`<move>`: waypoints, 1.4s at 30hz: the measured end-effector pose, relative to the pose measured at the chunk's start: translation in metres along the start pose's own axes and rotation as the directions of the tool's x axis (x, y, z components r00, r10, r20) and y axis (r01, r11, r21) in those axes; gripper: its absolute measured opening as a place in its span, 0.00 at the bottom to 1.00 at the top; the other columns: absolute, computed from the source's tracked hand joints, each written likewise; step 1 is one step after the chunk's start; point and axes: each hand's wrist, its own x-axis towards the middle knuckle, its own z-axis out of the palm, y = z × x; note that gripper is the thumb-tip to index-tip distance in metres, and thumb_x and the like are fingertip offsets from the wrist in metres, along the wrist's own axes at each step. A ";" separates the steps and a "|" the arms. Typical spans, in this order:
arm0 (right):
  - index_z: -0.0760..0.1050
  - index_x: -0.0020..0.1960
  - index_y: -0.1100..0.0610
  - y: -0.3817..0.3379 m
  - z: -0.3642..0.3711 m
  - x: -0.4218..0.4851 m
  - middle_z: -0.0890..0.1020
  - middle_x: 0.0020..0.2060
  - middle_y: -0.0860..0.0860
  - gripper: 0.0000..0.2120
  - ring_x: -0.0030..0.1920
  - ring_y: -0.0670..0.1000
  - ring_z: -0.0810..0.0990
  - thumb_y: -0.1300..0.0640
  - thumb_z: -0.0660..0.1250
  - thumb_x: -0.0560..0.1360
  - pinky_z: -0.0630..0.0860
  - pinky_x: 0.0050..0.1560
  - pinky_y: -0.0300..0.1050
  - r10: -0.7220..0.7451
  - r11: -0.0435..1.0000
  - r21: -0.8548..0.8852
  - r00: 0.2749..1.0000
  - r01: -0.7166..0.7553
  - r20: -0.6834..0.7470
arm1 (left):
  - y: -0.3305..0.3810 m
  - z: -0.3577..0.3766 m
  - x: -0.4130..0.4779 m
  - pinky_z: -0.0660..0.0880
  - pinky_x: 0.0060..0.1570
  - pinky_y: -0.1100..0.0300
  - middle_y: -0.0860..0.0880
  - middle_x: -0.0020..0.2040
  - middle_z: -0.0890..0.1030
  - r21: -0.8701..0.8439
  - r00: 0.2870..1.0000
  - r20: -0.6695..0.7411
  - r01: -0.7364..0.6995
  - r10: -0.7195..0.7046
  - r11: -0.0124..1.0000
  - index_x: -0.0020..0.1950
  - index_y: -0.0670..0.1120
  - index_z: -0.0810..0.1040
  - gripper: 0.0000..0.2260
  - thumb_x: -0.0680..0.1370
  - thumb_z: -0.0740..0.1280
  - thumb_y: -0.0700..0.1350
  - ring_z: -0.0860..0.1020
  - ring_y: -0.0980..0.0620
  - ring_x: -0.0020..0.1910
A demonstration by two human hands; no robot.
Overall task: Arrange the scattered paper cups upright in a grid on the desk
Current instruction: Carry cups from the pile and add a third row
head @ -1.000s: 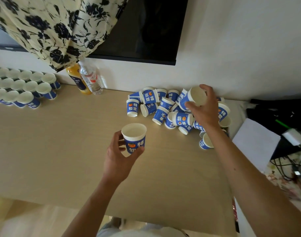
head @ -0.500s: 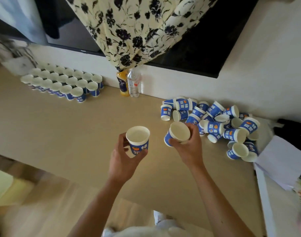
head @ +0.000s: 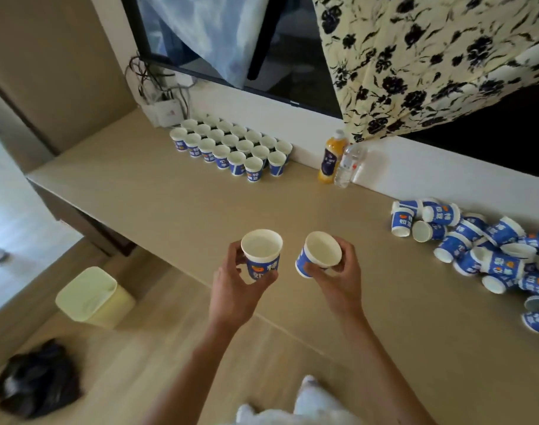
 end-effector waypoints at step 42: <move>0.72 0.63 0.52 0.165 0.230 0.340 0.81 0.54 0.47 0.32 0.52 0.50 0.81 0.58 0.78 0.61 0.81 0.52 0.59 0.177 0.948 -0.222 0.957 -0.229 -0.231 | -0.092 -0.056 0.340 0.79 0.55 0.48 0.63 0.56 0.81 0.162 0.970 0.237 0.008 -0.047 0.987 0.65 0.57 0.72 0.31 0.66 0.81 0.49 0.81 0.55 0.55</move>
